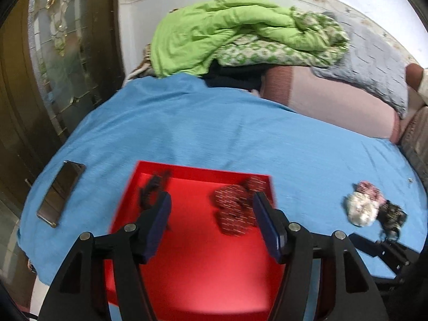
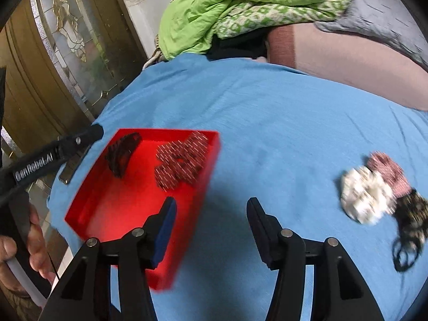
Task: Organize jewelry
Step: 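Grasp the white polka-dot scrunchie with the left tool while the right grasps the black hair tie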
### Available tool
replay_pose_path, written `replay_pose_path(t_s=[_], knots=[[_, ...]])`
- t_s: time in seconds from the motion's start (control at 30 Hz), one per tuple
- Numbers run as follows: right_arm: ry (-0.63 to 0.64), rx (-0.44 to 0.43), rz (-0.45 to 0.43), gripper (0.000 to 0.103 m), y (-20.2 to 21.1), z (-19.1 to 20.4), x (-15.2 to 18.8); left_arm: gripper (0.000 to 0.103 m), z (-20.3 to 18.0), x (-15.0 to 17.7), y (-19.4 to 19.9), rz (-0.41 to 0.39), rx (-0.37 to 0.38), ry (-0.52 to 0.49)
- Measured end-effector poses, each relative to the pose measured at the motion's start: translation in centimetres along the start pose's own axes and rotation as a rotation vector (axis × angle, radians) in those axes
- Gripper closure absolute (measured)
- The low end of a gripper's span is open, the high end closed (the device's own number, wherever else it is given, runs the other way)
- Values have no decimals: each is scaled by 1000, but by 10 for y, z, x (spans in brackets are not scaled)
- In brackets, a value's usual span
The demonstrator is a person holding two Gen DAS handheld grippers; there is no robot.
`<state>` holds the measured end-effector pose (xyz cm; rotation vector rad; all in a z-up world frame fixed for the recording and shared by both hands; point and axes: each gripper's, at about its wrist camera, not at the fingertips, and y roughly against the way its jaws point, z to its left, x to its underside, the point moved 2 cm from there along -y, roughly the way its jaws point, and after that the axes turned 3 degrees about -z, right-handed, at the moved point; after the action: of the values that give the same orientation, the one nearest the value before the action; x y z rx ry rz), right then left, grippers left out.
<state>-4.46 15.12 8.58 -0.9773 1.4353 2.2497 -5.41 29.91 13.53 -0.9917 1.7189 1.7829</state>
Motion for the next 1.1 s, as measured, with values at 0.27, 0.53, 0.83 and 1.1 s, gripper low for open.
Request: replay_pose_path(t_s=[0.27,0.53,0.83,1.1], knots=[[-43,94,-11,43,57,-72,59,40,-81,27,-7,76,113,-60],[-209,242,-53,42,112,-180,95,40,-159,44,-37,166,211,-117],[-348,317,-87,42,126,-251,103,40,-229,44,-80,203,276,-165],[-369,307,-81,42,107,-266,98,40,-260,45,-125,255,294,-175]])
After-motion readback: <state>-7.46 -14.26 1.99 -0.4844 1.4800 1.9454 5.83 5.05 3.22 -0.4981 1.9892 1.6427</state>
